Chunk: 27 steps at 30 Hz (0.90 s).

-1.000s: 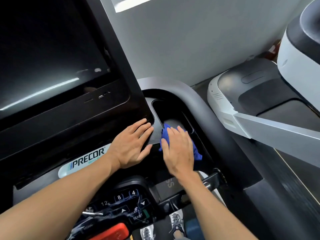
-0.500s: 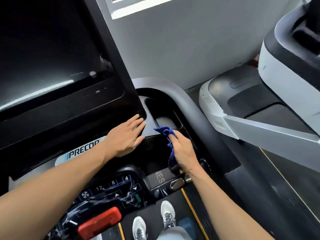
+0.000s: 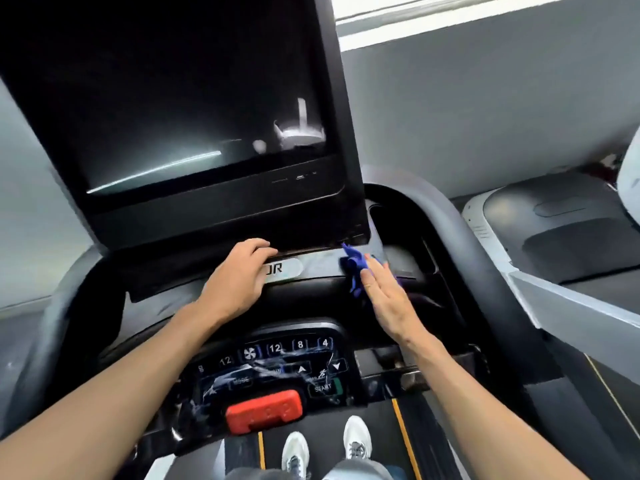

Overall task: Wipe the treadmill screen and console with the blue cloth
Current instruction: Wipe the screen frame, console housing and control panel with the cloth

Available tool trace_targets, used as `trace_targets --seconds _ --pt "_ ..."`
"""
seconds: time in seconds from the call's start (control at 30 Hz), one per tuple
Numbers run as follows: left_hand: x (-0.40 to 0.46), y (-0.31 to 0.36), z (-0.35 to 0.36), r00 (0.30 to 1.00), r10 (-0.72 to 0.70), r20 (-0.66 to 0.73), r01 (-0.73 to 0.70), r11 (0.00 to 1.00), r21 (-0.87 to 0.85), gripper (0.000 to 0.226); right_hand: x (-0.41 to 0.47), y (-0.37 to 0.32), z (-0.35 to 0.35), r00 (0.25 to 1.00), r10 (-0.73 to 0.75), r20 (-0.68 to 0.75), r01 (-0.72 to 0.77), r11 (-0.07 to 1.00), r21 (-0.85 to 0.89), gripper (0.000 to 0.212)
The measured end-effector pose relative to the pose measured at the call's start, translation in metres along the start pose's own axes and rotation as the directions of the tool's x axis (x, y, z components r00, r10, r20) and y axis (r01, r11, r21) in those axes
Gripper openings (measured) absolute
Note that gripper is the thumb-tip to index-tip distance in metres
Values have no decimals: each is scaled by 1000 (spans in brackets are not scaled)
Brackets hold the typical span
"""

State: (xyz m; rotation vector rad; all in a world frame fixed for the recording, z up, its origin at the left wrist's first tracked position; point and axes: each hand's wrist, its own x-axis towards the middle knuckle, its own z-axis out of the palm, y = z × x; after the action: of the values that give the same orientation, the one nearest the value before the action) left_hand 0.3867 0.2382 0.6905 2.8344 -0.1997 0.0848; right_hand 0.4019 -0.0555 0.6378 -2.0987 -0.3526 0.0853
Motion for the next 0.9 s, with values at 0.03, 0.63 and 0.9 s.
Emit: trace_targets --seconds 0.03,0.63,0.9 --pt "-12 -11 -5 999 -44 -21 44 999 -6 35 7 6 13 989 -88 119 107 980 -169 51" --pt "-151 -113 -11 876 -479 -58 467 872 -148 41 118 -96 167 268 -536 801 954 264 -142 68" --pt "-184 -120 -9 824 -559 -98 523 815 -251 45 121 -64 97 258 -462 848 906 422 -46 51"
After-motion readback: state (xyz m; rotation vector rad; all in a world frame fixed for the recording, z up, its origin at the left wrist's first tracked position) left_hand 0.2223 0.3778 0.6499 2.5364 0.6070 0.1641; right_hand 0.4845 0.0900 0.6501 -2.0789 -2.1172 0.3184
